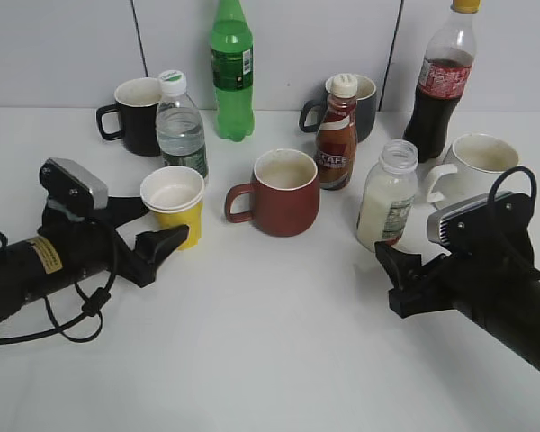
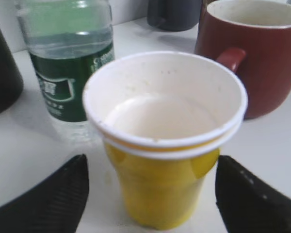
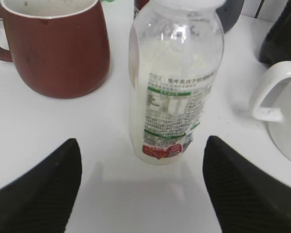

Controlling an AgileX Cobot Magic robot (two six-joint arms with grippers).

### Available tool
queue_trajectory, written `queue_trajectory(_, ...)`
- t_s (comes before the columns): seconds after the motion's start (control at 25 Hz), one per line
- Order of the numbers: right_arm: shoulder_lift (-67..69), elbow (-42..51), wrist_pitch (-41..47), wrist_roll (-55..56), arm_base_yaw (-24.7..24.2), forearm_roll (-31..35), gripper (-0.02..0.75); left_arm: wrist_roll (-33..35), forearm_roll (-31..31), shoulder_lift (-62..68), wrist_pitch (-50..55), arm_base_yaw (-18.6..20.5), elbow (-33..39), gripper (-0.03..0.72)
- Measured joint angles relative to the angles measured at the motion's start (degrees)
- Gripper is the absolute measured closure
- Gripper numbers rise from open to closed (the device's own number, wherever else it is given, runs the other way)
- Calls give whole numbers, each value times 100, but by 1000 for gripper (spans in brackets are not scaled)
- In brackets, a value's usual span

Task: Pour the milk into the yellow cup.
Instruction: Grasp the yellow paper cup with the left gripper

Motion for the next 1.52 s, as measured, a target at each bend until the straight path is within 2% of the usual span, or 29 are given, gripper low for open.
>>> queue_trajectory(0.4, 0, 0, 0, 4, 0, 156, 153, -139, 409, 463, -2, 0, -646, 67)
queue_trajectory(0.88, 11, -16, -5, -1, 0, 196, 153, -307, 602, 694, -96, 0, -1036, 83)
queue_trajectory(1.16, 11, -16, -5, -18, 0, 198, 153, -413, 614, 802, -85, 0, -1145, 165)
queue_trajectory(1.36, 11, -40, -5, -17, 0, 227, 153, -431, 614, 802, -85, 0, -1145, 291)
queue_trajectory(1.52, 11, -192, -5, -21, -116, 96, 153, -431, 609, 802, -85, 0, -1145, 310)
